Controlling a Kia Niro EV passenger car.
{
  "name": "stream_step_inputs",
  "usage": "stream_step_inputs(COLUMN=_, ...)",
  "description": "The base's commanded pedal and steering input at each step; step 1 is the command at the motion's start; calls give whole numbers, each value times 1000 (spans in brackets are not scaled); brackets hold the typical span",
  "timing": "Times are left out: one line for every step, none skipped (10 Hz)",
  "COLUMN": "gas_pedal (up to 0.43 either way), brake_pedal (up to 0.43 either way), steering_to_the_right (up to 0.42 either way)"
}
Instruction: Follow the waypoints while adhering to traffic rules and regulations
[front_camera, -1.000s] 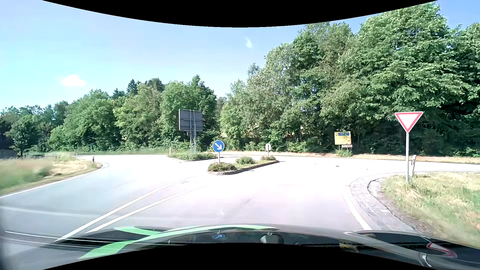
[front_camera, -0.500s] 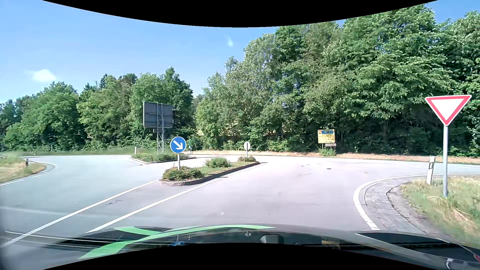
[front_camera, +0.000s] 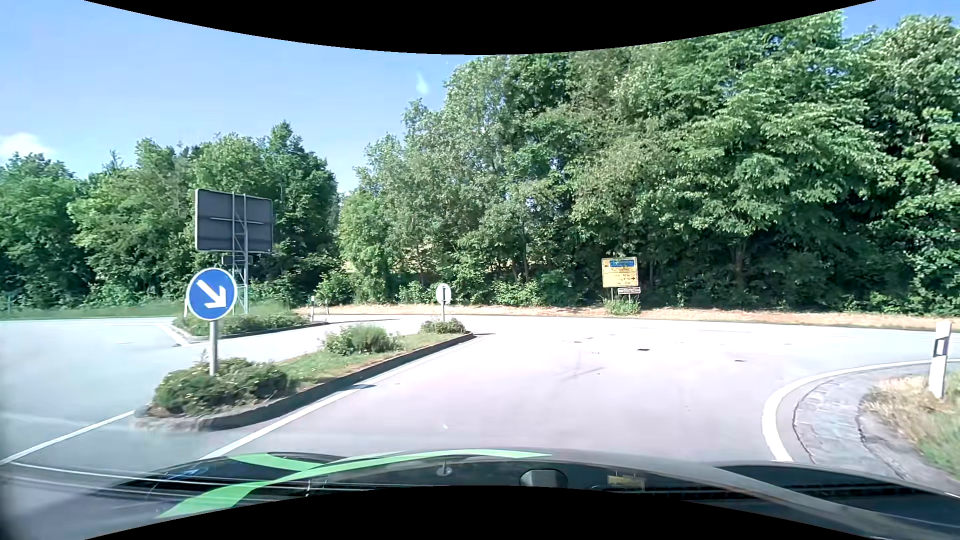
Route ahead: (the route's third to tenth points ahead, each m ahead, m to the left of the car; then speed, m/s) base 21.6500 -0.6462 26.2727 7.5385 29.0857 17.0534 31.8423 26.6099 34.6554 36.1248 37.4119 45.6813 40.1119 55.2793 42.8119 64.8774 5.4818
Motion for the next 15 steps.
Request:
stream_step_inputs(gas_pedal=0, brake_pedal=0, steering_to_the_right=131)
stream_step_inputs(gas_pedal=0, brake_pedal=24, steering_to_the_right=129)
stream_step_inputs(gas_pedal=0, brake_pedal=67, steering_to_the_right=124)
stream_step_inputs(gas_pedal=0, brake_pedal=110, steering_to_the_right=114)
stream_step_inputs(gas_pedal=0, brake_pedal=128, steering_to_the_right=105)
stream_step_inputs(gas_pedal=0, brake_pedal=134, steering_to_the_right=100)
stream_step_inputs(gas_pedal=0, brake_pedal=152, steering_to_the_right=90)
stream_step_inputs(gas_pedal=0, brake_pedal=159, steering_to_the_right=80)
stream_step_inputs(gas_pedal=0, brake_pedal=159, steering_to_the_right=68)
stream_step_inputs(gas_pedal=0, brake_pedal=165, steering_to_the_right=59)
stream_step_inputs(gas_pedal=0, brake_pedal=159, steering_to_the_right=50)
stream_step_inputs(gas_pedal=0, brake_pedal=134, steering_to_the_right=37)
stream_step_inputs(gas_pedal=0, brake_pedal=122, steering_to_the_right=25)
stream_step_inputs(gas_pedal=0, brake_pedal=122, steering_to_the_right=17)
stream_step_inputs(gas_pedal=0, brake_pedal=134, steering_to_the_right=12)
